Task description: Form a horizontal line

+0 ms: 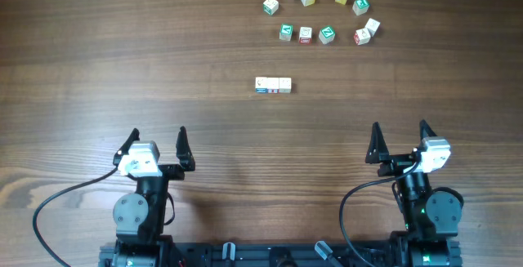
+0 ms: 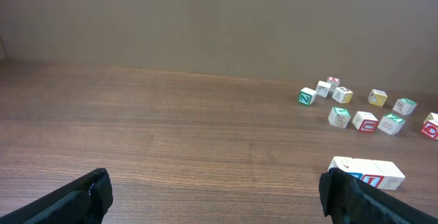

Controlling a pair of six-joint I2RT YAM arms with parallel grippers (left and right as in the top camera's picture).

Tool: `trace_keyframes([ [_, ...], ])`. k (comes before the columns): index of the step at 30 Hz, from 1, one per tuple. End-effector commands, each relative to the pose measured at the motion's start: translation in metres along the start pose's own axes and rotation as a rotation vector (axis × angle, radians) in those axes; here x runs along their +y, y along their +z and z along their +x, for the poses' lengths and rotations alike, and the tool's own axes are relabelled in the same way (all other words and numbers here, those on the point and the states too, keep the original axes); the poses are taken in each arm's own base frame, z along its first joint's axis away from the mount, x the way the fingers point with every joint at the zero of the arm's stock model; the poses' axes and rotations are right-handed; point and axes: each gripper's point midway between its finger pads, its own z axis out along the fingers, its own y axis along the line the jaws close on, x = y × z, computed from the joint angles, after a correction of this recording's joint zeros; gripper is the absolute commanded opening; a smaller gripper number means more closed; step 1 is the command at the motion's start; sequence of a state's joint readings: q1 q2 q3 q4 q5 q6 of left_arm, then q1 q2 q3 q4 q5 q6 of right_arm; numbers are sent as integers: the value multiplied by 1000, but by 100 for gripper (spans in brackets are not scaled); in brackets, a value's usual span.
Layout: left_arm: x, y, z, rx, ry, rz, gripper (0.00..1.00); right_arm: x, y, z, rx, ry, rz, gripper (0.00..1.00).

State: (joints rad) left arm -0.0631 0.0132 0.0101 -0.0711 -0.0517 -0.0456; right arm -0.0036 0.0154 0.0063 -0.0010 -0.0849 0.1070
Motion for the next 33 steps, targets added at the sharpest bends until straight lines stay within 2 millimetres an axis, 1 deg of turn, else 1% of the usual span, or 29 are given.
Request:
trace_keyframes([
  [1, -3, 0, 1, 0, 15, 20, 100, -3, -1, -3, -14, -11, 17, 100],
  [27, -3, 0, 0, -3, 14, 20, 100, -3, -1, -3, -14, -11, 18, 100],
  [30, -3, 0, 0, -3, 14, 20, 100, 4, 0, -2, -10, -11, -10, 100],
  [33, -3, 0, 0, -3, 14, 20, 100, 5, 0, -1, -8, -11, -15, 100],
])
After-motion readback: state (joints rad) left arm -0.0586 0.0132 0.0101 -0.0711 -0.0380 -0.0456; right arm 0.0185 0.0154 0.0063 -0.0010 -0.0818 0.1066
